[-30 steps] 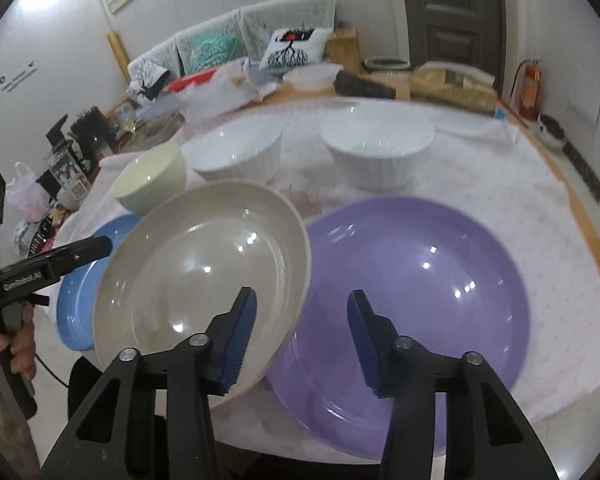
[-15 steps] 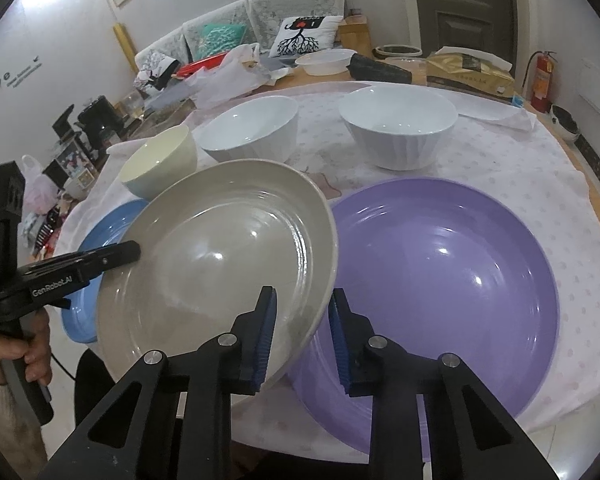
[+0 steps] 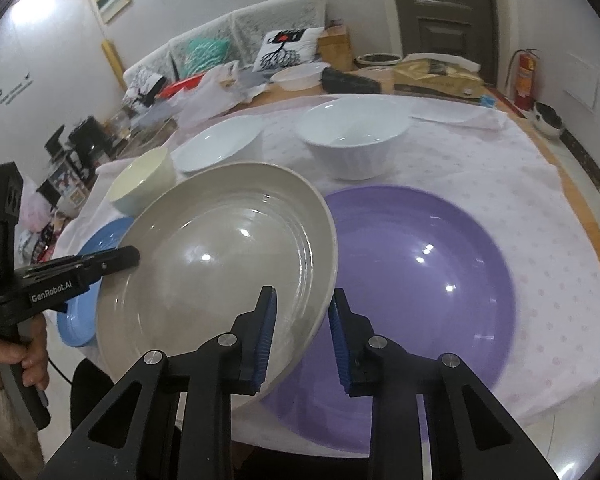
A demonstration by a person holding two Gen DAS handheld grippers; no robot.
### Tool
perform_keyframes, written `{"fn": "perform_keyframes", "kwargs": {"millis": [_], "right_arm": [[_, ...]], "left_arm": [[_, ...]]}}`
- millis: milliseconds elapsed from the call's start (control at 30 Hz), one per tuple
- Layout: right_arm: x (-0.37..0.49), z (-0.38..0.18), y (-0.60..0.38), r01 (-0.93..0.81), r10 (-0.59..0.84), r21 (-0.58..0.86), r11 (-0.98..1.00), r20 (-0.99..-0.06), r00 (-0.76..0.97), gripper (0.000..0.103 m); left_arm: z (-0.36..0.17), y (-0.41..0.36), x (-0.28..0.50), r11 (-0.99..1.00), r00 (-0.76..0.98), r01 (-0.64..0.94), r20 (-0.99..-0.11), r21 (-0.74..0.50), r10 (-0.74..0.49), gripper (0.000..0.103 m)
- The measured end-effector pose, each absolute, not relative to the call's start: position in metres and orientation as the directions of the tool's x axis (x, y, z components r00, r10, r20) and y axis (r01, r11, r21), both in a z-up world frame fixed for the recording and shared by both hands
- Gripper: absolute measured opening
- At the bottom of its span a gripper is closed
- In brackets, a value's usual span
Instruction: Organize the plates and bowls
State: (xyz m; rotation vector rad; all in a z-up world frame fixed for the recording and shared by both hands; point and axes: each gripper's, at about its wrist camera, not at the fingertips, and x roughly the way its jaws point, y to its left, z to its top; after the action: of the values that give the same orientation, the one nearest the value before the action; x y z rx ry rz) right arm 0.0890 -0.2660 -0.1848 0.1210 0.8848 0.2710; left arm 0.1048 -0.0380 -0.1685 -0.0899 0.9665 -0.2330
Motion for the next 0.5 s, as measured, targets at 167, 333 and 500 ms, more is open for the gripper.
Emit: {"fn": "perform_keyframes", "kwargs": {"millis": [167,333,500], "right_arm": [[0.083,-0.185,-0.295,-0.126,0.229,0.194,0.973,-0.743,0.628,0.023],[0.078,-0.187,-0.322,-0.065,0.174,0.173,0.983,-0.747,0.641,0.023],[0.077,-0.190,-0.341,-0.025,0.125,0.144,0.989,-0.752,0.647,0.023]], "left_arm": [[-0.167,-0.076,0.112,0.964,0.529,0.214,-0.811,-0.158,-0.251,0.009],[-0.166,-0.110,0.119,0.954,0.517,0.270,-0.816,-0.130,-0.257,0.009],[-0.170,-0.136,0.127,0.945,0.505,0.314,-0.825,-0.096,-0.252,0.009]]}}
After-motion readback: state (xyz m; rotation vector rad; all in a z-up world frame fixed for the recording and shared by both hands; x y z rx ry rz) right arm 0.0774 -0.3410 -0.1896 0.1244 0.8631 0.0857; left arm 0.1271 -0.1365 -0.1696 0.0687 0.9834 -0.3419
